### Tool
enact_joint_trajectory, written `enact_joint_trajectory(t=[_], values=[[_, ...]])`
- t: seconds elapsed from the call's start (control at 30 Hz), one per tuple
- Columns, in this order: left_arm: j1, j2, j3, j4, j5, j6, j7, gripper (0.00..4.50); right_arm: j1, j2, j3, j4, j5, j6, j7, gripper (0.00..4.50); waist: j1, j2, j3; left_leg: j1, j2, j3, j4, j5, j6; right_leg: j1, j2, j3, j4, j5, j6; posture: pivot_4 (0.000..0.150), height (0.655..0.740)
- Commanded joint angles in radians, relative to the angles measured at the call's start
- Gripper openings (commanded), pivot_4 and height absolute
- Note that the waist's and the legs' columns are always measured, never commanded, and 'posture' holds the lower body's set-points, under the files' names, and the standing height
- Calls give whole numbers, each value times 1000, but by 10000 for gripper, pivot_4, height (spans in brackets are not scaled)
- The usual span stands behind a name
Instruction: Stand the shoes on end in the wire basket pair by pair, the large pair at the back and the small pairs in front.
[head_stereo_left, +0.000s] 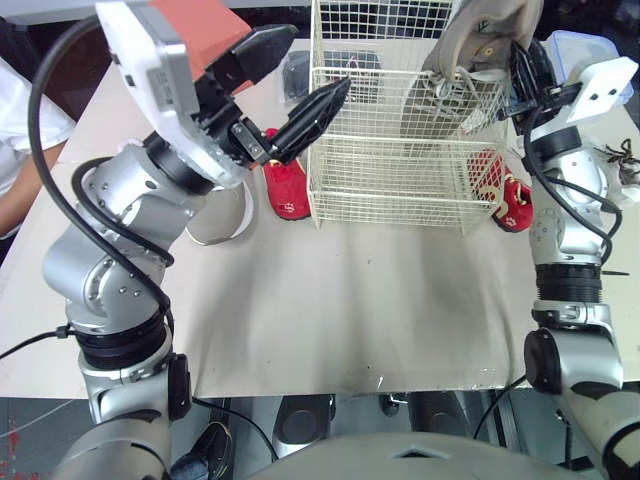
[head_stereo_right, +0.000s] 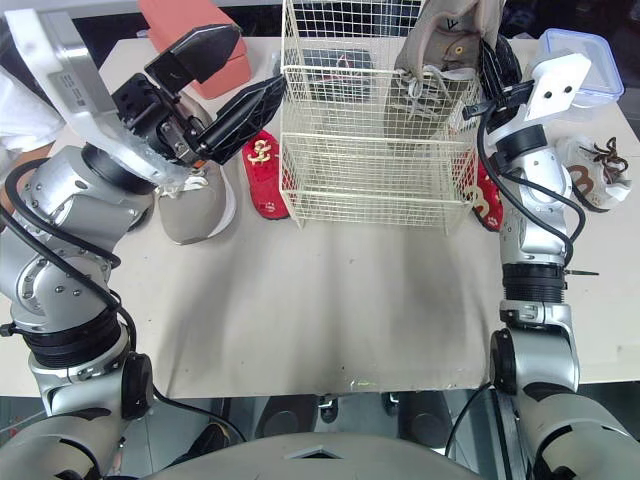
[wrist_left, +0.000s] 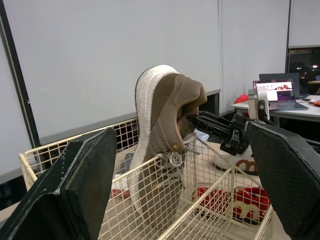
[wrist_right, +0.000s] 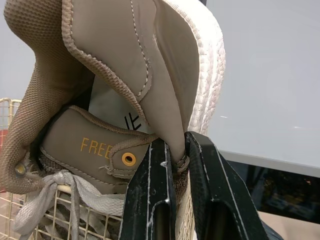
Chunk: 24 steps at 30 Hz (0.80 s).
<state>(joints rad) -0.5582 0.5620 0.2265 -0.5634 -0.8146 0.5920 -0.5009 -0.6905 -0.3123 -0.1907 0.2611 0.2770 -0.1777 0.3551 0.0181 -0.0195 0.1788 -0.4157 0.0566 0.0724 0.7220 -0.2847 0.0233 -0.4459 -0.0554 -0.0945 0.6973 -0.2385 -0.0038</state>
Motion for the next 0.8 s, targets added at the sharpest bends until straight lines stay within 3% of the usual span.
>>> enact_joint_trajectory(t=[0.03,0.1,0.13,0.2,0.33,0.43,0.67,0.8], values=[[-7,5,6,-7,6,-29,-6,44563,27,-11,-29,13,-12,26,-39,0,0,-1,0,0,0,0,0,0,0,0,0,0,0,0,0,1500,6860],[-7,3,4,-4,10,-33,-8,44563,28,-13,-30,12,-11,27,-42,0,0,-1,-1,0,0,0,0,0,0,0,0,0,0,0,0,1500,6860],[-5,2,1,-3,13,-35,-9,44964,28,-14,-31,11,-9,29,-42,3657,0,-1,-1,0,0,0,0,0,0,0,0,0,0,0,0,1500,6860],[-6,3,-12,-3,25,-35,-9,45000,30,-17,-32,4,-7,34,-41,11432,0,-1,-1,0,0,0,0,0,0,0,0,0,0,0,0,1500,6860],[-9,-2,-22,-2,33,-36,-7,45000,33,-25,-35,-16,-7,45,-39,32203,-4,-1,0,0,0,0,0,0,0,0,0,0,0,0,0,1500,6860],[6,1,-16,6,38,-47,-17,45000,44,-32,-40,-56,3,56,-39,44815,-7,-1,0,0,0,1,0,0,0,-1,1,1,0,0,0,1500,6860],[93,47,48,58,75,-90,-63,45000,134,-83,-65,-253,108,123,48,44815,-7,0,0,0,1,1,-1,0,0,-2,1,1,0,0,0,1500,6860],[109,80,105,137,86,-91,-72,45000,192,-143,-55,-424,292,283,178,44815,-6,0,0,0,1,1,-1,0,0,-2,1,1,0,0,0,1500,6860]])
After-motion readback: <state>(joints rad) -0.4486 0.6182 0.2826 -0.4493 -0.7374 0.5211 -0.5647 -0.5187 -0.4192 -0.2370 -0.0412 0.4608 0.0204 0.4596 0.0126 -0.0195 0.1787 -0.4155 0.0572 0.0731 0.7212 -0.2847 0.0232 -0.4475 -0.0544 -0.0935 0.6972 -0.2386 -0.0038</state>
